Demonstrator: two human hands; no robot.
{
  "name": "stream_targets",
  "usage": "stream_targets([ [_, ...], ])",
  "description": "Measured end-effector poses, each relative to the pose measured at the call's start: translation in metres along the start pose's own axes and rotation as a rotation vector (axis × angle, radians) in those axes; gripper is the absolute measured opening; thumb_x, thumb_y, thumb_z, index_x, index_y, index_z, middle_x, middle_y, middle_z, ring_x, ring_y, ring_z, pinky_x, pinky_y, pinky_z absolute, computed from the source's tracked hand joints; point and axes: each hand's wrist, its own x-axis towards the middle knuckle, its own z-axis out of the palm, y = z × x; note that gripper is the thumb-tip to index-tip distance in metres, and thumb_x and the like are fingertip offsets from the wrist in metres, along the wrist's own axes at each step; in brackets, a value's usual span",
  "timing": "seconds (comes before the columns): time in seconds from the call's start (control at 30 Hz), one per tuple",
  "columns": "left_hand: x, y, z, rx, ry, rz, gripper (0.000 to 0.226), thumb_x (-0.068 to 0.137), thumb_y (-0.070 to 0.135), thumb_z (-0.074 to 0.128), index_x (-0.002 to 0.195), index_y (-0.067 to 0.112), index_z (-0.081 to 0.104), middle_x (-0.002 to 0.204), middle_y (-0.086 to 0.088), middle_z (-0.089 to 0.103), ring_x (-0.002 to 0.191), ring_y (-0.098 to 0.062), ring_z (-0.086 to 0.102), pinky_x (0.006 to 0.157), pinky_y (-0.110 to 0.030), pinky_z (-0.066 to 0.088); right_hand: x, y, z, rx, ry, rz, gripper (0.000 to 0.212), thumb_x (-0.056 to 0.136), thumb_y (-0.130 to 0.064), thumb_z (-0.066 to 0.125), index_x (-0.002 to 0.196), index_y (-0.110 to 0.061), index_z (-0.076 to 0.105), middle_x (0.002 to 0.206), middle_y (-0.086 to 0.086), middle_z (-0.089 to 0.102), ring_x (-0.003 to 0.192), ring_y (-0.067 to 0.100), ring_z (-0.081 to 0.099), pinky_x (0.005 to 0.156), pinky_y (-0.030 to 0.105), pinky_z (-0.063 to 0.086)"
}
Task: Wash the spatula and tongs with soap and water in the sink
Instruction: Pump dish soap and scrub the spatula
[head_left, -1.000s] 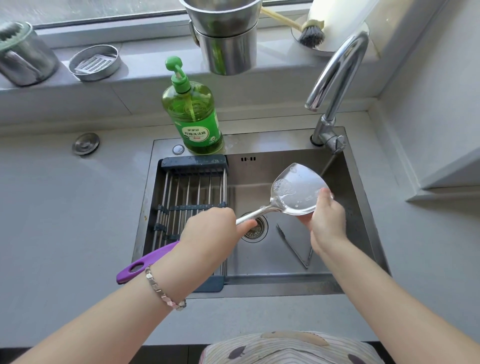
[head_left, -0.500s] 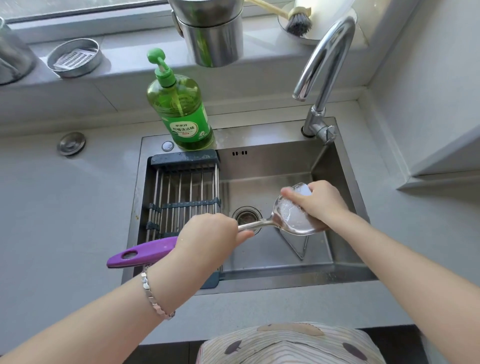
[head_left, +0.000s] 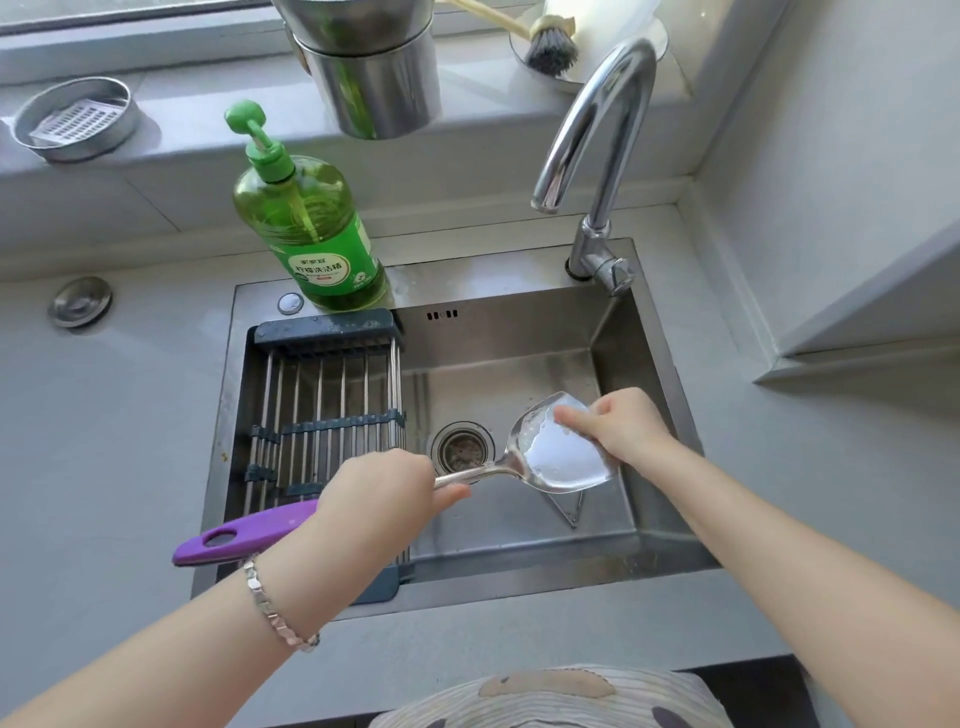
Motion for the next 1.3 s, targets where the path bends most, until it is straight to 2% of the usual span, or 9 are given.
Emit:
stream_targets([
  [0.13,0.003,0.000,0.005,-0.175,-0.036,-0.009,0.061,0.089,0.067,0.027,0.059,0.015,0.038,0.055,0.002,0.039,0.046,-0.014,0.037,0.045,-0.024,0.032,0.004,-0.007,-0.006,-0.062,0.131,-0.013,0.050,0.094,-0.031,0.043,0.048,-0.011,0.038,0.047,0.004,0.040,0.046,0.022,0.041,0.045,0.025,0.028],
  [0.3,0.005,-0.018,0.015,-1.078,-0.387,-0.042,0.061,0.080,0.069,0.038,0.048,0.018,0.031,0.040,0.002,0.032,0.032,-0.013,0.036,0.040,-0.020,0.037,-0.001,-0.019,-0.027,0.766,0.133,0.050,0.040,0.097,-0.010,0.033,0.058,-0.011,0.044,0.051,0.003,0.045,0.033,0.012,0.046,0.036,0.017,0.039],
  [0.37,0.003,-0.022,0.016,-1.460,-0.562,-0.053,0.057,0.073,0.067,0.042,0.046,0.019,0.028,0.039,0.004,0.027,0.031,-0.010,0.031,0.035,-0.017,0.031,-0.008,-0.020,-0.025,0.567,0.136,-0.154,0.030,0.098,-0.007,0.034,0.080,-0.007,0.057,0.076,0.009,0.060,0.071,0.021,0.066,0.063,0.023,0.054],
  [0.43,0.000,-0.022,0.015,-1.614,-0.676,-0.038,0.056,0.071,0.064,0.043,0.047,0.018,0.025,0.038,0.005,0.024,0.030,-0.008,0.027,0.032,-0.015,0.026,-0.022,-0.019,-0.011,0.217,0.159,-0.446,0.027,0.099,-0.014,0.039,0.114,-0.008,0.060,0.118,0.007,0.060,0.117,0.014,0.053,0.101,0.022,0.040],
  [0.57,-0.001,-0.017,0.013,-1.531,-0.718,0.055,0.056,0.070,0.066,0.040,0.047,0.018,0.024,0.038,0.005,0.024,0.028,-0.006,0.026,0.030,-0.013,0.022,-0.042,-0.029,0.023,-0.107,-0.016,-0.926,0.068,0.093,-0.056,0.026,0.134,-0.004,0.042,0.146,0.002,0.034,0.138,-0.004,0.016,0.113,0.015,0.011],
  [0.7,0.001,-0.015,0.009,-1.502,-0.704,0.070,0.057,0.072,0.066,0.037,0.045,0.018,0.025,0.036,0.005,0.023,0.027,-0.005,0.025,0.030,-0.011,0.021,-0.029,-0.030,0.027,-0.117,0.045,-0.685,0.110,0.068,-0.083,-0.001,0.150,-0.009,0.003,0.157,-0.002,-0.004,0.138,-0.002,-0.011,0.112,0.015,-0.008],
  [0.83,0.010,-0.012,0.009,-1.527,-0.670,0.031,0.061,0.087,0.062,0.031,0.044,0.019,0.025,0.036,0.006,0.023,0.026,-0.005,0.026,0.030,-0.010,0.023,-0.036,-0.023,0.038,-0.280,-0.071,-0.770,0.090,0.072,-0.076,0.004,0.141,-0.022,-0.018,0.142,-0.021,-0.023,0.131,-0.009,-0.026,0.104,0.005,-0.018],
  [1.0,0.038,0.005,0.017,-1.335,-0.466,-0.056,0.050,0.098,0.045,0.034,0.060,0.014,0.044,0.039,0.004,0.033,0.030,-0.009,0.033,0.033,-0.016,0.033,-0.009,0.009,0.023,-0.172,-0.239,-0.271,0.051,0.099,-0.044,0.028,0.139,-0.016,0.040,0.146,-0.001,0.041,0.135,0.017,0.036,0.104,0.024,0.029],
  [1.3,0.156,0.060,0.060,-1.353,-0.234,-0.130,0.013,0.093,0.012,0.057,0.090,0.007,0.045,0.066,-0.004,0.045,0.046,-0.013,0.043,0.035,-0.017,0.043,0.030,0.089,0.022,-0.259,-0.190,-0.022,0.030,0.097,-0.027,0.045,0.118,-0.014,0.062,0.120,-0.001,0.064,0.109,0.013,0.056,0.088,0.019,0.038],
])
